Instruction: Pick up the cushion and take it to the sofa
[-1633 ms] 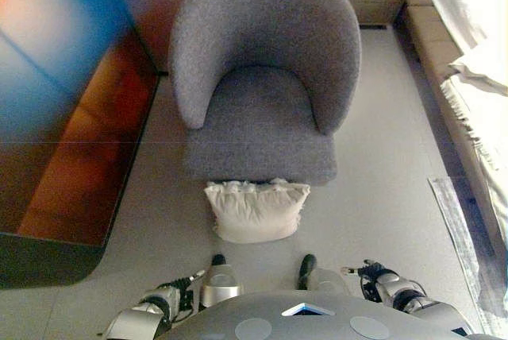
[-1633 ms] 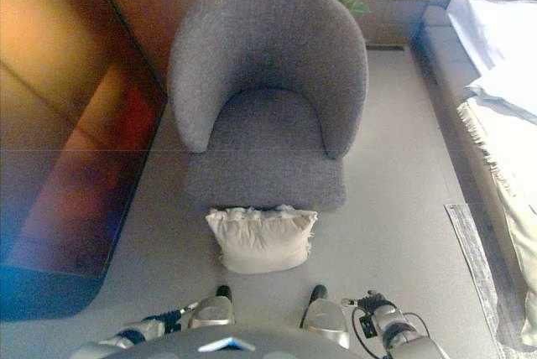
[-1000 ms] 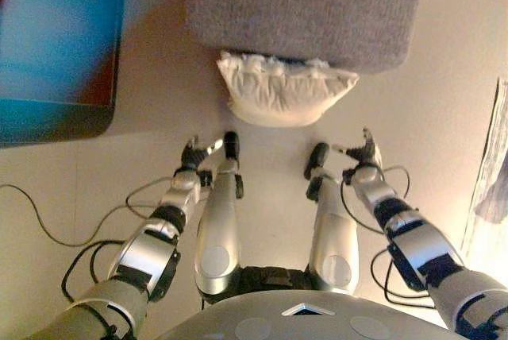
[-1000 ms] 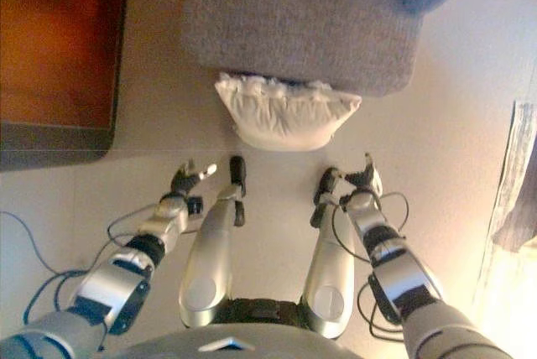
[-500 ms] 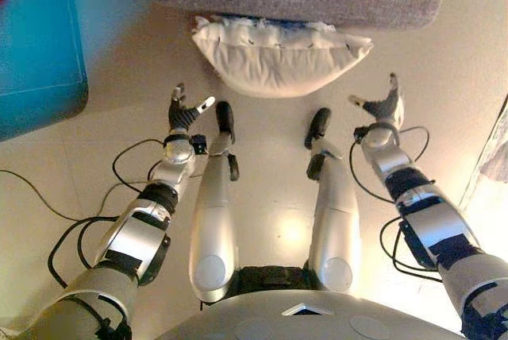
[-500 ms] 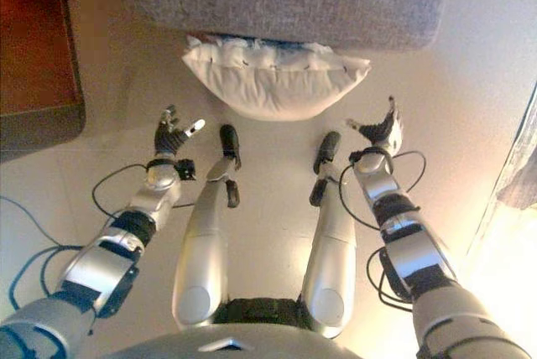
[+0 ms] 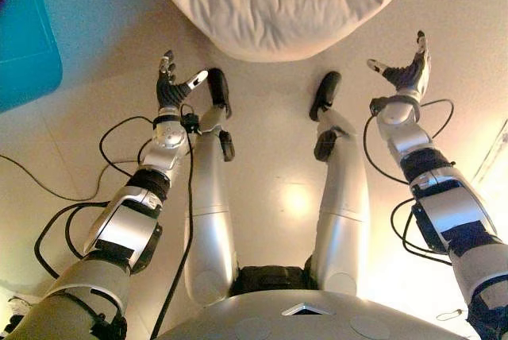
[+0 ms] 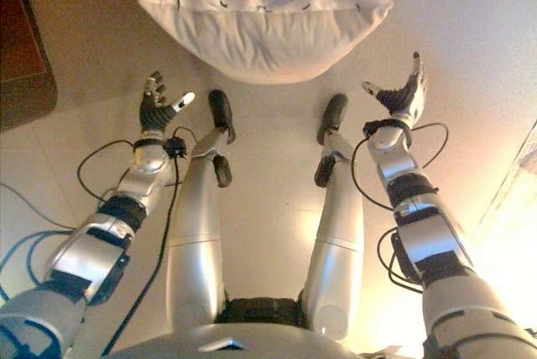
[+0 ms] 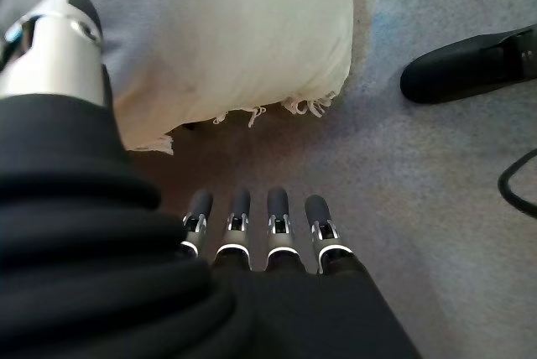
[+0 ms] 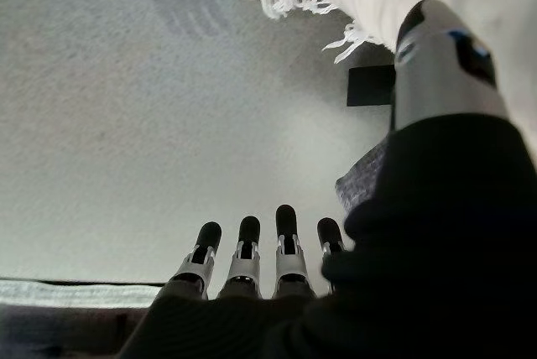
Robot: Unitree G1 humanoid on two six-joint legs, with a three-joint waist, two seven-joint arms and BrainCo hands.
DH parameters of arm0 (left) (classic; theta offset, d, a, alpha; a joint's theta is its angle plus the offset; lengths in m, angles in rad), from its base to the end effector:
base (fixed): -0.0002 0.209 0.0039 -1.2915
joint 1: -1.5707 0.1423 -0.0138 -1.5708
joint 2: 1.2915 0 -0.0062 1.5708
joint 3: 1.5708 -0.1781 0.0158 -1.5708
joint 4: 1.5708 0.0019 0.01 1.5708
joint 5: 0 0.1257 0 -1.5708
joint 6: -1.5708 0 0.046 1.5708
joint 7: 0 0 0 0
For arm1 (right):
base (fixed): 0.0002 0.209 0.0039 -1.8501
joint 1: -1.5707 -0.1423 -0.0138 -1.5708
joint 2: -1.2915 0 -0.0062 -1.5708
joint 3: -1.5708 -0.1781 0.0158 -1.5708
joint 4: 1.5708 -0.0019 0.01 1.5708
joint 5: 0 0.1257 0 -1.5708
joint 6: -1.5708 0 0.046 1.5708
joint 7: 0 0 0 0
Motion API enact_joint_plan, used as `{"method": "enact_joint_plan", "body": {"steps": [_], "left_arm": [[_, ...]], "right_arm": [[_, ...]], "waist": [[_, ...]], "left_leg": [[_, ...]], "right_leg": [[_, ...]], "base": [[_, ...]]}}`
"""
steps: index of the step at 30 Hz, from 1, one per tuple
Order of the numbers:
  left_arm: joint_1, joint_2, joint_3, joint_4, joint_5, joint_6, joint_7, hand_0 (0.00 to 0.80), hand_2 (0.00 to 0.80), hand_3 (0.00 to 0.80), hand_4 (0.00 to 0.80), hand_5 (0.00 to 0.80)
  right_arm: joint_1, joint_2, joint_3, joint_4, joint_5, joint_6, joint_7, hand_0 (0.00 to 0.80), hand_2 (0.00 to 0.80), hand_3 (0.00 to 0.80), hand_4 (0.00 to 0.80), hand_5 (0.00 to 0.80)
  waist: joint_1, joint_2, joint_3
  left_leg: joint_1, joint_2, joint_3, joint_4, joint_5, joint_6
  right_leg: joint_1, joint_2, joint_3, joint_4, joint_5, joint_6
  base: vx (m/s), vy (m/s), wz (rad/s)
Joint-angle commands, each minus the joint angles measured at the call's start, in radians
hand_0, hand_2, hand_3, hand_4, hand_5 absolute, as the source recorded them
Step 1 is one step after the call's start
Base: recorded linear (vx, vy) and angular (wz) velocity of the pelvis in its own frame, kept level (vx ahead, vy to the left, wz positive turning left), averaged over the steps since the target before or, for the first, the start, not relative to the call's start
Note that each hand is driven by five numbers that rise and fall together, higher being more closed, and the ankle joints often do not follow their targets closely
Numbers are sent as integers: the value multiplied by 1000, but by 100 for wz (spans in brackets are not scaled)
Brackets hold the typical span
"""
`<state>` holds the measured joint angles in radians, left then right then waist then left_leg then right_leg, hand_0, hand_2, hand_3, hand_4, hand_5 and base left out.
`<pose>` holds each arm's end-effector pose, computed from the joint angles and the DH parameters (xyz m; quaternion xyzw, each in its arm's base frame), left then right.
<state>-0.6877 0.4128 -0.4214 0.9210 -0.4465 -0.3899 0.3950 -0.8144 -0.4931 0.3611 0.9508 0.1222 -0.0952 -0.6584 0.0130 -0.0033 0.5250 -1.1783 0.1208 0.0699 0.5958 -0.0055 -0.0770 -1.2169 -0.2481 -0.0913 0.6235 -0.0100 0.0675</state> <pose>0.2989 0.1916 0.0794 0.0933 -0.0584 0.1284 0.9856 0.3186 -0.2156 0.1115 -0.2789 -0.0478 -0.2834 0.9163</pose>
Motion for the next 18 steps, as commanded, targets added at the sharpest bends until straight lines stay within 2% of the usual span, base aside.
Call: {"method": "enact_joint_plan", "body": {"steps": [1,3,4,6,7,8,9,11,13,18], "left_arm": [[0,12,22,-31,-15,-72,-5,0,0,0,0,0],[-22,21,23,-23,-27,-80,-19,0,0,0,0,0],[-24,24,18,-20,-24,-80,-23,0,0,0,0,0],[-72,51,7,8,-56,-71,-59,0,0,0,0,0],[-112,80,-1,32,-85,-61,-87,0,0,0,0,0],[-130,94,-6,33,-103,-62,-95,0,0,0,0,0],[-147,106,-2,23,-112,-55,-98,0,0,0,0,0],[-178,122,5,-10,-130,-40,-111,0,0,0,0,0],[-197,121,2,-41,-129,-32,-120,0,0,0,0,0],[-248,137,-18,-72,-129,-29,-167,0,0,0,0,0]], "right_arm": [[7,-87,46,-50,-34,-62,29,0,0,0,0,0],[-13,-90,62,-42,-41,-85,49,0,0,0,0,0],[-11,-90,72,-43,-58,-99,56,0,0,0,0,0],[-46,-127,49,77,-54,-225,139,0,0,0,0,0],[-86,-159,77,127,-23,-276,184,0,0,0,0,0],[-100,-175,95,116,3,-291,207,0,0,0,0,0],[-113,-188,101,93,18,-284,219,0,0,0,0,0],[-125,-213,127,-27,46,-238,233,0,0,0,0,0],[-130,-221,139,-102,53,-219,252,0,0,0,0,0],[-168,-241,165,-183,65,-219,311,0,0,0,0,0]], "waist": [[-9,58,-5],[-11,61,-5],[-12,60,-5],[-8,59,-5],[-5,54,-5],[-5,49,-5],[-5,46,-5],[-12,32,-5],[-15,25,-5],[-22,18,-5]], "left_leg": [[-43,-16,-40,20,-36,10],[-68,-12,-38,31,-37,8],[-63,-10,-44,60,-78,-3],[-92,-3,-45,87,-85,-9],[-119,-3,-47,117,-89,-10],[-133,-2,-49,128,-88,-11],[-162,0,-43,116,-49,-3],[-185,3,-46,120,-49,-6],[-193,1,-46,113,-49,-9],[-198,-2,-47,94,-47,-15]], "right_leg": [[-18,22,7,33,3,17],[-43,23,12,47,0,16],[-39,24,19,82,-41,26],[-56,31,23,109,-45,33],[-75,24,17,137,-45,37],[-85,21,14,147,-41,39],[-110,19,6,131,-5,31],[-126,21,4,134,-7,33],[-133,22,4,126,-7,36],[-136,20,2,108,-7,41]], "base": [[-28,60,-4],[23,50,-1],[86,17,0],[40,-13,-6],[-19,-22,-10],[-104,-12,-9],[-96,-12,-4],[-48,-4,-2],[-5,-8,-6],[-1,7,-1]]}}
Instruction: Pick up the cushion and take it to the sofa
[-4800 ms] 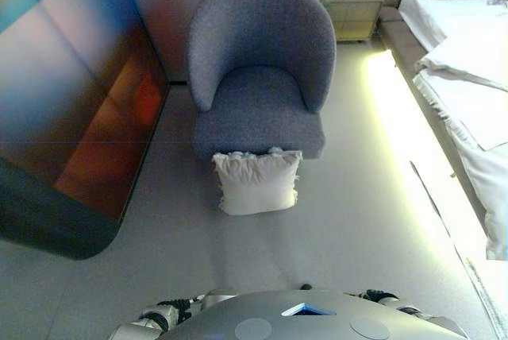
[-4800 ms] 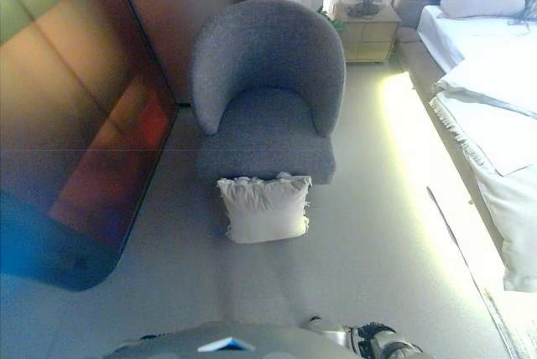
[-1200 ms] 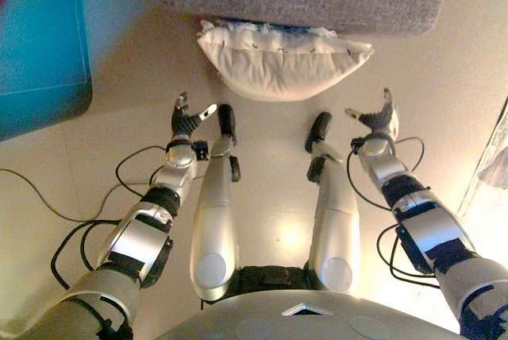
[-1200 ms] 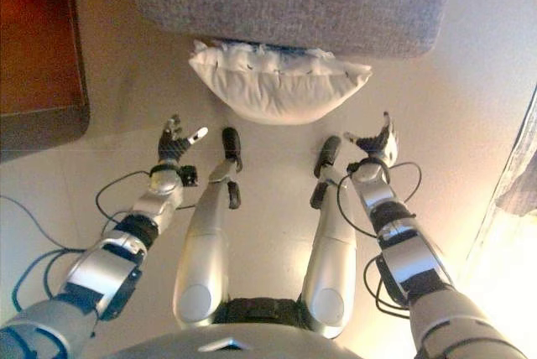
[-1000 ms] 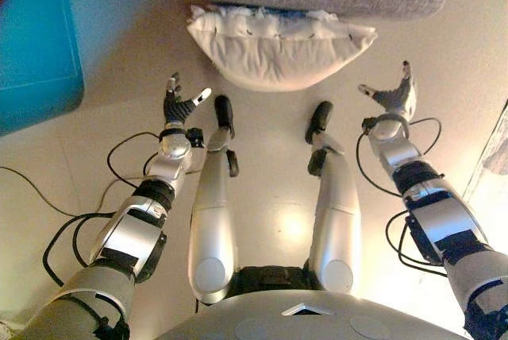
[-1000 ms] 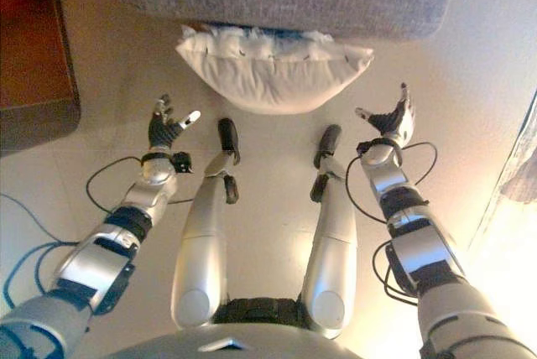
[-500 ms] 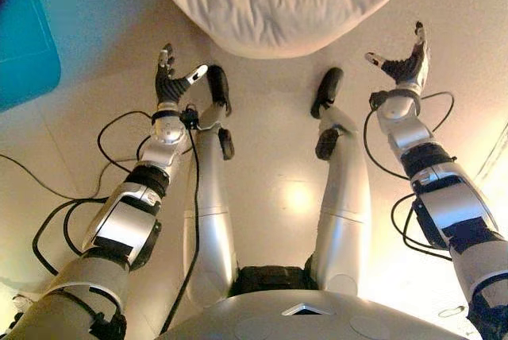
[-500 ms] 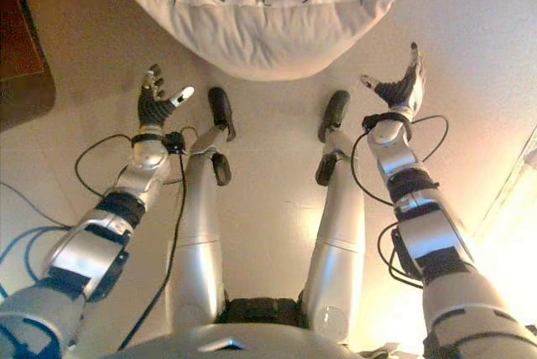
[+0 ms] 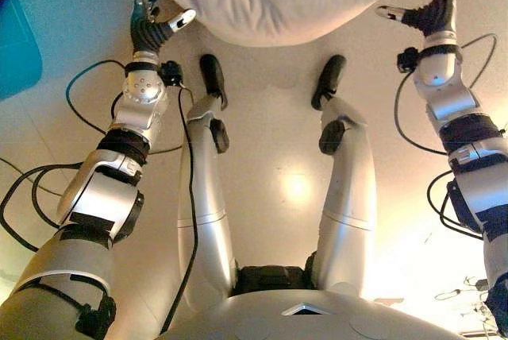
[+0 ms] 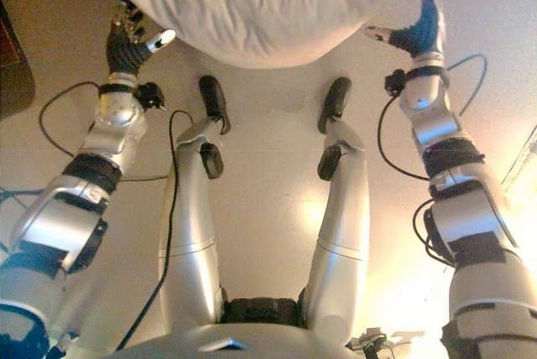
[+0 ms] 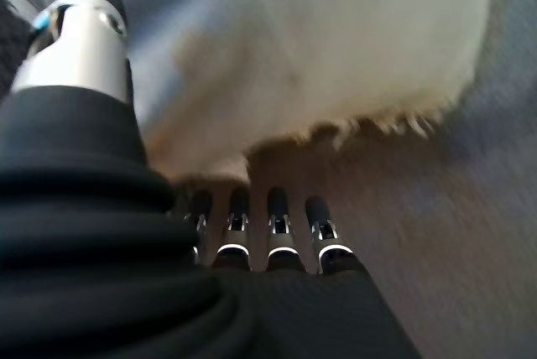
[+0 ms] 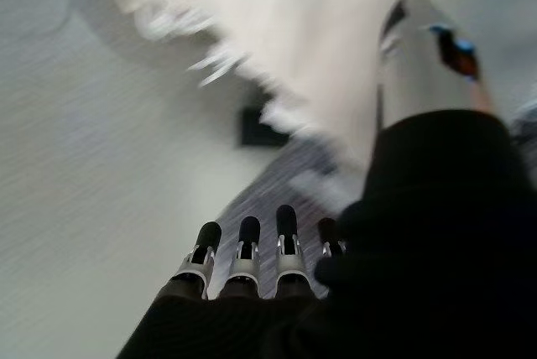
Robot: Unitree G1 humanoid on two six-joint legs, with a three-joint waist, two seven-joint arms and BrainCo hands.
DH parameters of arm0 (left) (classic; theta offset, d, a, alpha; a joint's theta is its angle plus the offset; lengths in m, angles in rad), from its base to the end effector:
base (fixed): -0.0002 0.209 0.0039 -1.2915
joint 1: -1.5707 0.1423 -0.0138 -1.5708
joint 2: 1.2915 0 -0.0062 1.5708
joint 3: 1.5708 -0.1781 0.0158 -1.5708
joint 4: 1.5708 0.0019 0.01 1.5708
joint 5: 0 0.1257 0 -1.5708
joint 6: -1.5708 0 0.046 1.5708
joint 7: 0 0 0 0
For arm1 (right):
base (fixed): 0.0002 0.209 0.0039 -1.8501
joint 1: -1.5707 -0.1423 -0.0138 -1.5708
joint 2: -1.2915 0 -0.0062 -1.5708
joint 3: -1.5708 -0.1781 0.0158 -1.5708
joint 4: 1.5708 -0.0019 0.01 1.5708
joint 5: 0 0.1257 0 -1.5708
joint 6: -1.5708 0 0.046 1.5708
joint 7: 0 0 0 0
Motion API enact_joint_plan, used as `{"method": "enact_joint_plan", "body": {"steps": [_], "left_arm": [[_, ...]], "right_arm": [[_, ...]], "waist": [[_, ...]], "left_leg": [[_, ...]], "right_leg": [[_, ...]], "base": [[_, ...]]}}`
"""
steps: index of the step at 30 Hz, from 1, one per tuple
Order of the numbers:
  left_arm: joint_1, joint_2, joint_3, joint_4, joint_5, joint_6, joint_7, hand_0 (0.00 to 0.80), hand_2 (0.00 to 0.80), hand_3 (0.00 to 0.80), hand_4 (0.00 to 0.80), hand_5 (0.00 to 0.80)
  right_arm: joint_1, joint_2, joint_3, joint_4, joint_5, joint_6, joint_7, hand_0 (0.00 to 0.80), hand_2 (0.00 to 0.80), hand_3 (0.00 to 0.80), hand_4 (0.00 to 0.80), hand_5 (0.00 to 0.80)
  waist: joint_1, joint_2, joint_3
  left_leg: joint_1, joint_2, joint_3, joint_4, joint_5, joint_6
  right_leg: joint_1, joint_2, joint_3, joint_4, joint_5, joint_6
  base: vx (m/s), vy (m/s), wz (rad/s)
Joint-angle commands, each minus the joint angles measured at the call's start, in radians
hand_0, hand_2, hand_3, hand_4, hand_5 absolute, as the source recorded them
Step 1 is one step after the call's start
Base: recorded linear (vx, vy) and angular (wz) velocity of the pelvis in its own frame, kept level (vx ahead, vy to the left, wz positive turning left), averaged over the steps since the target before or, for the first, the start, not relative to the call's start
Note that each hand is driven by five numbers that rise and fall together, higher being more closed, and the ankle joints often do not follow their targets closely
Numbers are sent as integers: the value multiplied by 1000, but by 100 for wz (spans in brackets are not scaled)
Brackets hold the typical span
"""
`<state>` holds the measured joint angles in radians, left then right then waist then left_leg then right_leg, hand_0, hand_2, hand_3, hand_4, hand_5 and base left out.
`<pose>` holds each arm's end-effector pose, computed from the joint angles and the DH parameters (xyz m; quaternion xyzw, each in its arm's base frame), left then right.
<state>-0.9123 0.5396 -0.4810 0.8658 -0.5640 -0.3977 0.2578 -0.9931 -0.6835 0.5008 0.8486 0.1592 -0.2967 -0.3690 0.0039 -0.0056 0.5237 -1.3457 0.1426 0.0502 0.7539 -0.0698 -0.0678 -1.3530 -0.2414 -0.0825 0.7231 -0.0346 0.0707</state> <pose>0.3281 0.1991 0.1621 0.0900 -0.1807 0.0595 0.9776 0.3300 -0.2250 0.1968 -0.3288 -0.2215 -0.1182 0.9104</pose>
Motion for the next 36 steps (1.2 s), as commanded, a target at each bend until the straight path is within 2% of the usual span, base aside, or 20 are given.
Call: {"method": "enact_joint_plan", "body": {"steps": [1,8,12,16,18,20,21,22,24,25,26,30,36], "left_arm": [[-36,14,37,-16,-14,-23,-39,0,0,0,0,0],[-144,21,-13,11,-17,-15,-115,0,0,0,0,0],[-200,19,-23,19,-73,-24,-146,0,0,0,0,0],[-214,2,-34,-17,-152,11,-305,0,0,0,0,0],[-205,-2,-48,-44,-219,80,-431,0,0,0,0,0],[-193,-3,-60,-66,-247,102,-527,0,0,0,0,0],[-192,-1,-70,-77,-266,111,-558,436,436,436,436,436],[-192,-2,-76,-87,-284,123,-585,800,800,800,800,800],[-193,-5,-85,-101,-324,146,-640,800,800,800,800,800],[-196,-3,-90,-105,-335,151,-657,800,800,800,800,800],[-200,-3,-97,-111,-342,152,-666,800,800,800,800,800],[-207,-1,-116,-133,-359,145,-661,800,800,800,800,800],[-165,-4,-98,-197,-385,95,-664,800,800,800,800,800]], "right_arm": [[0,-53,32,-84,31,-21,28,0,0,0,0,0],[-98,-35,81,-71,39,-45,73,0,0,0,0,0],[-152,-18,104,-62,81,-57,139,0,0,0,0,0],[-162,-4,107,-111,213,-67,288,0,0,0,0,0],[-151,-3,99,-150,312,-49,393,0,0,0,0,0],[-137,-2,92,-178,414,-23,516,0,0,0,0,0],[-134,-2,92,-186,441,-13,553,0,0,0,0,0],[-130,1,89,-192,468,4,596,0,0,0,0,0],[-128,1,91,-197,501,19,637,0,0,0,0,0],[-129,0,91,-197,518,25,648,499,499,499,499,499],[-132,-1,92,-196,548,22,677,800,800,800,800,800],[-143,-5,92,-213,568,14,696,800,800,800,800,800],[-110,-19,70,-267,573,4,684,800,800,800,800,800]], "waist": [[-14,20,-4],[-16,20,-4],[-17,22,-4],[-19,23,-4],[-23,23,-4],[-26,25,-4],[-28,27,-4],[-29,28,-4],[-31,30,-4],[-32,31,-4],[-32,33,-4],[-34,36,-4],[-34,41,-4]], "left_leg": [[-34,-23,-28,-65,18,-26],[-72,-28,-31,-60,21,-33],[-89,-29,-31,-69,27,-35],[-107,-32,-32,-76,29,-39],[-111,-34,-32,-81,34,-41],[-114,-34,-29,-82,36,-43],[-112,-32,-27,-84,39,-44],[-112,-32,-26,-84,40,-46],[-115,-29,-23,-77,40,-47],[-116,-29,-23,-77,41,-47],[-115,-31,-23,-77,41,-47],[-113,-35,-23,-90,51,-50],[-98,-42,-24,-108,60,-50]], "right_leg": [[-4,13,-7,8,18,40],[-39,12,-3,13,19,49],[-57,12,0,8,22,53],[-72,8,-1,-6,25,56],[-76,9,0,-17,34,58],[-80,10,3,-20,39,60],[-81,10,4,-24,44,61],[-81,11,5,-24,46,61],[-85,10,10,-18,45,62],[-86,10,11,-17,46,62],[-87,11,13,-20,48,62],[-83,13,16,-38,61,66],[-68,17,19,-62,73,68]], "base": [[-3,35,2],[-1,13,1],[0,0,0],[0,0,0],[0,0,0],[1,20,4],[-1,29,3],[0,0,0],[0,0,0],[0,0,0],[0,0,0],[-2,-2,-1],[-4,-4,-2]]}}
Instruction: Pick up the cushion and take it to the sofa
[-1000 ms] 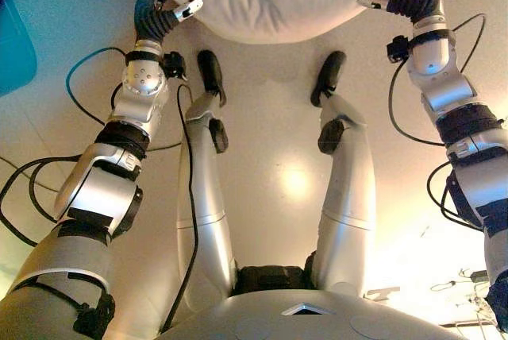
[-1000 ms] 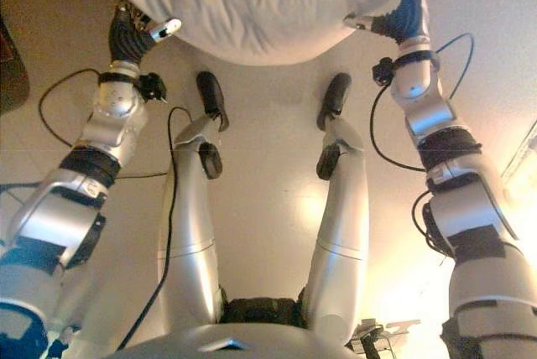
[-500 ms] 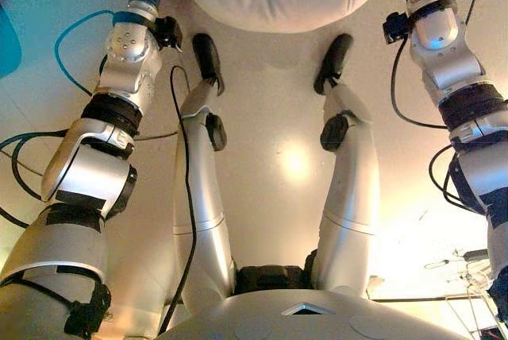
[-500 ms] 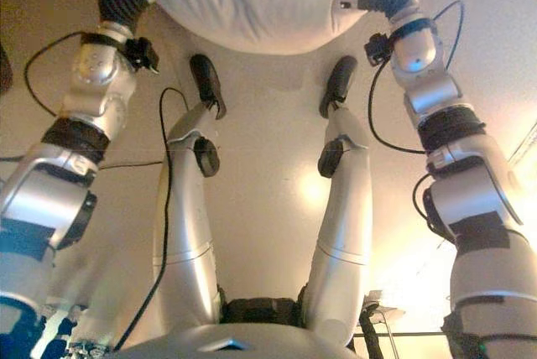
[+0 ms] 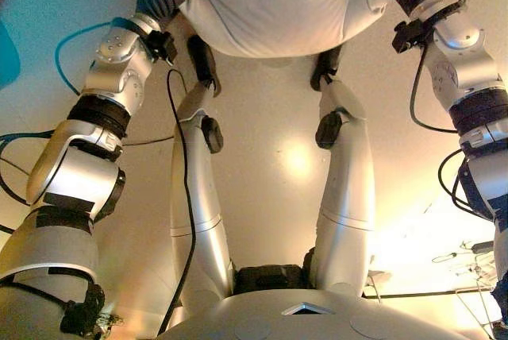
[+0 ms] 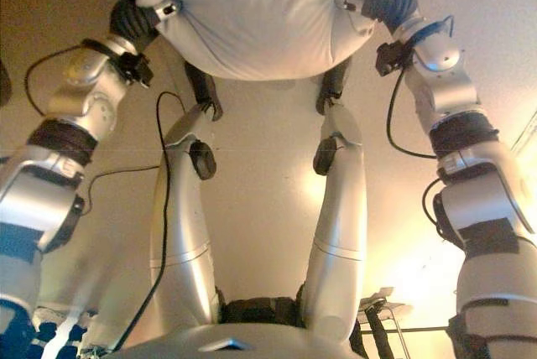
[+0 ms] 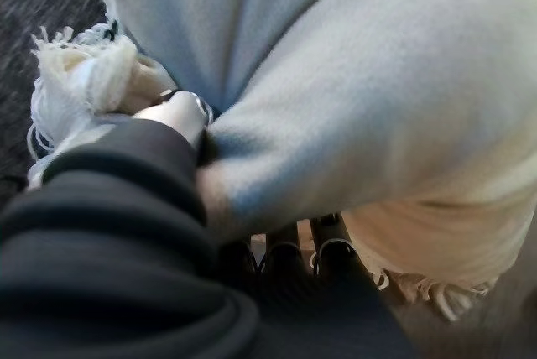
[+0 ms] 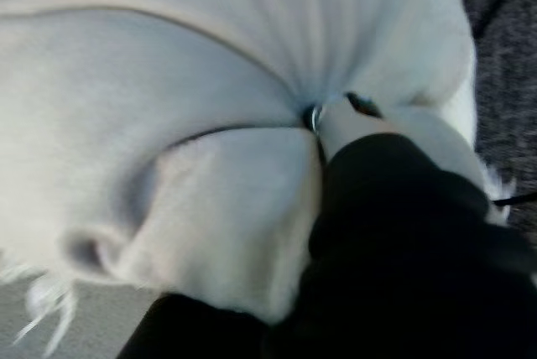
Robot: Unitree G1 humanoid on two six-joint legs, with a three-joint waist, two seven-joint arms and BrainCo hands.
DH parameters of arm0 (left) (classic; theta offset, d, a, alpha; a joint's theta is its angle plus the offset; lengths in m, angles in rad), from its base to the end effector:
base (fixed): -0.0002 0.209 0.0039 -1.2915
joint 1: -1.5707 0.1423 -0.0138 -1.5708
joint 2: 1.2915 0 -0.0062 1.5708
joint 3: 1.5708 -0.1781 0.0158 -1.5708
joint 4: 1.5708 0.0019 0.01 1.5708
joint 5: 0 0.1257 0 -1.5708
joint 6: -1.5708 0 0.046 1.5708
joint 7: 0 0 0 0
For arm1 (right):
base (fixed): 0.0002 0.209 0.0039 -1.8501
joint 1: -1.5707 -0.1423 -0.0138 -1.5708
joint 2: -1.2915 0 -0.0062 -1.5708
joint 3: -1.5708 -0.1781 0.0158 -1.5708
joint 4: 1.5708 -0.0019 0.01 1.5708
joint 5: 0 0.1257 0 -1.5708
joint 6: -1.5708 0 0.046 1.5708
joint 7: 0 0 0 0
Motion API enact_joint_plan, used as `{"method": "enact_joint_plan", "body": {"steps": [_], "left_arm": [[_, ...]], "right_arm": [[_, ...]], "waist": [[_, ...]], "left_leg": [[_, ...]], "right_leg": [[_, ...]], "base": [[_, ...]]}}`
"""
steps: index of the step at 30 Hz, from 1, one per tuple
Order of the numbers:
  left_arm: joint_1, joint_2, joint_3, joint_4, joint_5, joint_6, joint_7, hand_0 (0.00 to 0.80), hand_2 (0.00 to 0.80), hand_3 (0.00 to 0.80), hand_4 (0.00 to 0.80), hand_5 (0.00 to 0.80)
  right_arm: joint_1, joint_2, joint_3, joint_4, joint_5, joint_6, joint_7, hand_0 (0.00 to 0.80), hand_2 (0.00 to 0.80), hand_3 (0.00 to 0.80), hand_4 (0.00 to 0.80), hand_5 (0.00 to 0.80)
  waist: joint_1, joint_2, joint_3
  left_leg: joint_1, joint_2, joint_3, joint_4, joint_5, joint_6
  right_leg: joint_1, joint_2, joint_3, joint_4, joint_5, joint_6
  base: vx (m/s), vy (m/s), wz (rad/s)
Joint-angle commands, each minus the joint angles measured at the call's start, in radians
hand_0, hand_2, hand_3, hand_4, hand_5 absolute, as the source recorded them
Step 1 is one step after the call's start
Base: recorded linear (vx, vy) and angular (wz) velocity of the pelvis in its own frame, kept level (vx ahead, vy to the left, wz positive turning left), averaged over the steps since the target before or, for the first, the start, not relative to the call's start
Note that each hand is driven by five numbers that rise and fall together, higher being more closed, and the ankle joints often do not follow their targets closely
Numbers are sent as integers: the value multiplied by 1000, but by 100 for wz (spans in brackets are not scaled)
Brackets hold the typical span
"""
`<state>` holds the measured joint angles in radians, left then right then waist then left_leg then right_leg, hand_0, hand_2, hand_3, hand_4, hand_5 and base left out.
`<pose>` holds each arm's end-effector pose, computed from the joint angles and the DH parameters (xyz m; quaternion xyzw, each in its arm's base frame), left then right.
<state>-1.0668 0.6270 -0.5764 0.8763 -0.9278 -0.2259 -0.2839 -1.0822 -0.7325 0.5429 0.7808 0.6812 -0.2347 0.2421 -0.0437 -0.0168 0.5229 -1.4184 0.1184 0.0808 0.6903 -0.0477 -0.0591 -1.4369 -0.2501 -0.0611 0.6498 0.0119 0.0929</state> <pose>0.3401 0.2091 0.2042 0.0211 -0.1325 -0.1807 0.9743 0.3322 -0.2243 0.2339 -0.1639 -0.1768 0.1555 0.9580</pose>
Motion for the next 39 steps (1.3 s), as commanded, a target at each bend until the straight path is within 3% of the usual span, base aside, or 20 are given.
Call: {"method": "enact_joint_plan", "body": {"steps": [1,7,8,9,10,11,16,22,27,33,39], "left_arm": [[5,-94,3,-223,-20,-82,-122,800,800,800,800,800],[188,-134,37,-338,17,-122,-111,800,800,800,800,800],[231,-139,34,-357,25,-131,-103,800,800,800,800,800],[264,-137,42,-384,30,-141,-104,800,800,800,800,800],[315,-144,47,-407,32,-148,-108,800,800,800,800,800],[355,-147,69,-448,39,-152,-111,800,800,800,800,800],[545,-169,127,-608,31,-166,-130,800,800,800,800,800],[741,-233,195,-773,39,-172,-152,800,800,800,800,800],[837,-261,247,-889,8,-205,-125,800,800,800,800,800],[935,-280,280,-1002,19,-234,-86,800,800,800,800,800],[974,-285,291,-1063,41,-258,-51,800,800,800,800,800]], "right_arm": [[-7,28,19,-210,48,-63,64,800,800,800,800,800],[176,45,-67,-317,-5,-108,4,800,800,800,800,800],[223,54,-77,-338,-15,-118,-3,800,800,800,800,800],[259,60,-101,-370,-36,-131,-10,800,800,800,800,800],[309,71,-113,-398,-50,-136,-20,800,800,800,800,800],[354,82,-142,-438,-62,-156,-28,800,800,800,800,800],[592,158,-254,-606,-155,-222,-62,800,800,800,800,800],[803,228,-349,-757,-217,-241,-26,800,800,800,800,800],[876,248,-399,-862,-248,-272,-14,800,800,800,800,800],[942,273,-429,-990,-273,-283,-67,800,800,800,800,800],[977,287,-434,-1081,-257,-275,-72,800,800,800,800,800]], "waist": [[14,54,-3],[14,56,-3],[14,54,-3],[13,51,-3],[14,49,-3],[15,45,-3],[18,18,-3],[39,-5,-5],[55,2,-110],[66,2,-281],[70,5,-402]], "left_leg": [[-19,-18,-55,-49,41,-59],[86,-8,-50,-65,57,-66],[138,-4,-55,-50,16,-75],[154,-2,-47,-77,57,-68],[216,1,-53,-69,15,-77],[249,-1,-45,-106,55,-67],[520,-6,-16,-194,50,-50],[884,-46,17,-329,32,-24],[1082,-59,17,-454,37,-13],[1319,-45,22,-627,62,-9],[1463,-24,38,-719,64,-10]], "right_leg": [[22,27,-1,6,28,46],[129,26,-4,-17,40,46],[179,27,-1,-2,3,54],[193,24,-8,-37,45,47],[250,24,-6,-28,7,56],[278,18,-15,-70,47,52],[531,-5,-77,-162,45,60],[903,-12,-145,-306,32,64],[1110,0,-177,-405,16,56],[1359,38,-194,-553,19,45],[1495,69,-197,-620,6,29]], "base": [[0,0,0],[10,-43,1],[-19,-62,-2],[79,-73,-4],[-105,-73,-3],[-14,-87,0],[-5,-110,1],[100,-55,1],[77,-33,1],[181,-45,8],[174,-51,0]]}}
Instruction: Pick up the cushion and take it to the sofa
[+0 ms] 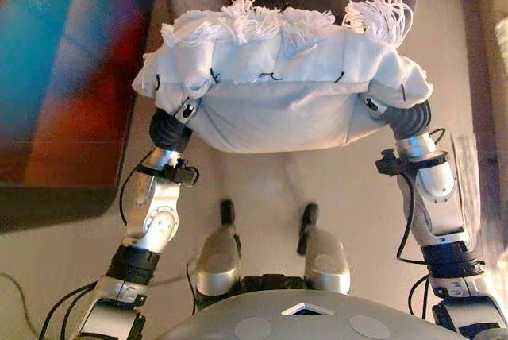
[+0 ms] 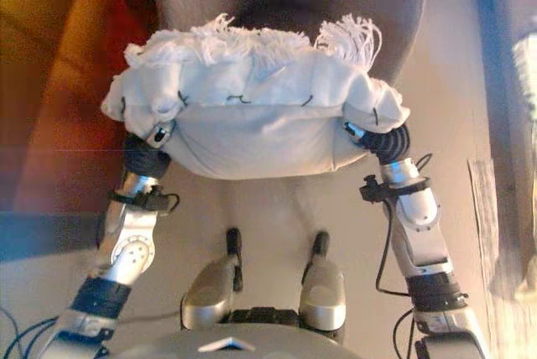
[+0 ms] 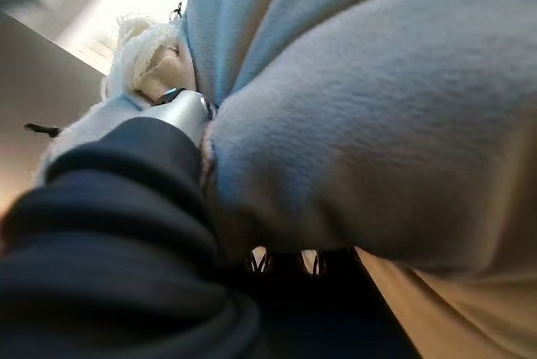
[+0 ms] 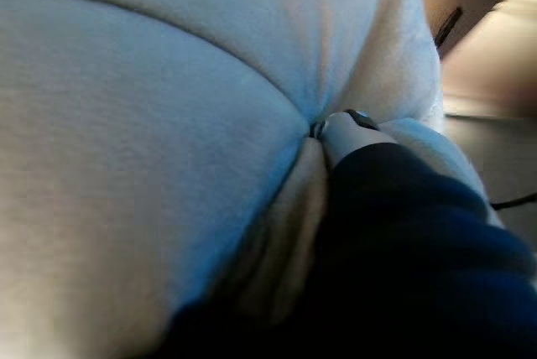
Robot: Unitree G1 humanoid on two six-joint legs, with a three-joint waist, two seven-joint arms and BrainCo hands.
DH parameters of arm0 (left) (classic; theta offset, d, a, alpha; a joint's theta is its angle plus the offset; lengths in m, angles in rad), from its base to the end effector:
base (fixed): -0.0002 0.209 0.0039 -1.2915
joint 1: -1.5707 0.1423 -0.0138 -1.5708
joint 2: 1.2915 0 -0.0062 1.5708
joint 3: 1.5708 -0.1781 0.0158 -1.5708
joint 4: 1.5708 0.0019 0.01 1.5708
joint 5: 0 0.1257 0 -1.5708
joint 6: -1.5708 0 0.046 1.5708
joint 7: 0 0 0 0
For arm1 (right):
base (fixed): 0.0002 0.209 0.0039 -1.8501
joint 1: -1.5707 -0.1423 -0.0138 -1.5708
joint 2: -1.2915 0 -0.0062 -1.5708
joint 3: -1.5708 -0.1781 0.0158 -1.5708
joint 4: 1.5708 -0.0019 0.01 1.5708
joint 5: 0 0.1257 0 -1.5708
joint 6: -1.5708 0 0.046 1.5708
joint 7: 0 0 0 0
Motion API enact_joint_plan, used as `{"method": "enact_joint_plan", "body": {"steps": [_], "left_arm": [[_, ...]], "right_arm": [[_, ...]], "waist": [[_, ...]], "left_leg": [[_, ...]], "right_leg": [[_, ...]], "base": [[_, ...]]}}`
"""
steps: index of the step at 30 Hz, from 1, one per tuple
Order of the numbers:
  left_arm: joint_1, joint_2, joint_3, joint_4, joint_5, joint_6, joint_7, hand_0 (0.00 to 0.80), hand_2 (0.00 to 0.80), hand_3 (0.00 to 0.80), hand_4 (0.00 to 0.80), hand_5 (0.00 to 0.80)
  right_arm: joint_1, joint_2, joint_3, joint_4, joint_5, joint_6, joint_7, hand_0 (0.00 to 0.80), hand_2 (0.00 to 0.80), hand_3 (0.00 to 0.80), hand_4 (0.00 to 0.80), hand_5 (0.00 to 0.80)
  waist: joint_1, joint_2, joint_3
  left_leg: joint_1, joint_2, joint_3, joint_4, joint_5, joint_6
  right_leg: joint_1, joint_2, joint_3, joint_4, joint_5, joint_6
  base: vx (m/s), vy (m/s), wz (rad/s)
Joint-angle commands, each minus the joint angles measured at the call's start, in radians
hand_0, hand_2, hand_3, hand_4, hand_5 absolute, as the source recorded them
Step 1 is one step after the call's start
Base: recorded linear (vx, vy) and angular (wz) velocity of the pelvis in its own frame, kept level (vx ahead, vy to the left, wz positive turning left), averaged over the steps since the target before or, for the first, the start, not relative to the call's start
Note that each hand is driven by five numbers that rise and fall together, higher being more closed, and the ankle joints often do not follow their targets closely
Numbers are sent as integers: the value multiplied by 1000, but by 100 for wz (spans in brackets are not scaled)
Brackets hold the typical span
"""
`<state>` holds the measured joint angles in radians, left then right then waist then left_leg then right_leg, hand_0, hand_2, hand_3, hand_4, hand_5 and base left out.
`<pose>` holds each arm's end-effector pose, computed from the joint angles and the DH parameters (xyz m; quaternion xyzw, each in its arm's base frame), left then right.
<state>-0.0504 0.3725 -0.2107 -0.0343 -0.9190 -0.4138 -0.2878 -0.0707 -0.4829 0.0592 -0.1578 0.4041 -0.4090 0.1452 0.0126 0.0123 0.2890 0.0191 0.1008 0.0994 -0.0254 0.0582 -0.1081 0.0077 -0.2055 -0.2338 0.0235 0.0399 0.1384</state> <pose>0.1959 0.1854 0.0788 -0.2566 -0.2078 -0.1849 0.9256 0.1952 -0.2083 0.1213 -0.0447 -0.2898 0.1442 0.9451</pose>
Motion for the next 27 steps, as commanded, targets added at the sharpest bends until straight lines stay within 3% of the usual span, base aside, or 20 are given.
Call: {"method": "enact_joint_plan", "body": {"steps": [1,11,14,17,19,21,22,24,27], "left_arm": [[-40,-28,-70,-162,35,-67,-47,800,800,800,800,800],[-34,8,-18,-217,14,-69,-33,800,800,800,800,800],[-31,8,-1,-229,-3,-86,-12,800,800,800,800,800],[-13,1,9,-237,0,-117,-6,800,800,800,800,800],[-12,-10,12,-231,3,-118,-17,800,800,800,800,800],[-5,-17,15,-233,9,-126,-18,800,800,800,800,800],[-3,-18,16,-235,10,-128,-16,800,800,800,800,800],[-4,-25,10,-230,0,-129,-14,800,800,800,800,800],[-7,-20,1,-222,-8,-124,0,800,800,800,800,800]], "right_arm": [[-31,37,47,-156,21,-94,23,800,800,800,800,800],[-32,30,57,-202,31,-62,-5,800,800,800,800,800],[-58,19,73,-196,28,-56,2,800,800,800,800,800],[-63,9,90,-189,41,-85,31,800,800,800,800,800],[-73,4,98,-186,37,-94,18,800,800,800,800,800],[-102,12,117,-186,19,-83,1,800,800,800,800,800],[-114,15,125,-187,10,-75,-8,800,800,800,800,800],[-149,30,152,-188,-28,-53,-47,800,800,800,800,800],[-147,38,165,-182,-36,-34,-55,800,800,800,800,800]], "waist": [[14,-24,-179],[15,-32,-219],[9,-56,-197],[15,-81,-148],[26,-88,-118],[54,-59,-96],[63,-48,-90],[92,-3,-85],[127,24,-95]], "left_leg": [[42,-3,20,-17,-40,38],[107,33,23,-30,-42,18],[67,44,27,158,-68,3],[-51,61,16,417,-3,2],[-112,28,13,501,-11,20],[-149,-25,-25,453,5,30],[-151,-32,-29,428,17,30],[-165,-27,-31,261,88,24],[-182,-26,-57,103,161,19]], "right_leg": [[67,29,-25,0,-25,-18],[134,73,-22,-27,-50,-51],[119,77,-16,-6,-52,-79],[109,76,-4,28,-49,-112],[112,77,10,51,-57,-119],[121,104,32,83,-91,-114],[127,116,42,95,-107,-116],[163,166,72,121,-163,-120],[228,200,123,163,-234,-120]], "base": [[107,-84,-8],[21,-139,0],[-19,-183,-13],[-9,-213,-35],[48,-164,-49],[158,-60,-46],[278,-6,-49],[418,45,-85],[563,68,-63]]}}
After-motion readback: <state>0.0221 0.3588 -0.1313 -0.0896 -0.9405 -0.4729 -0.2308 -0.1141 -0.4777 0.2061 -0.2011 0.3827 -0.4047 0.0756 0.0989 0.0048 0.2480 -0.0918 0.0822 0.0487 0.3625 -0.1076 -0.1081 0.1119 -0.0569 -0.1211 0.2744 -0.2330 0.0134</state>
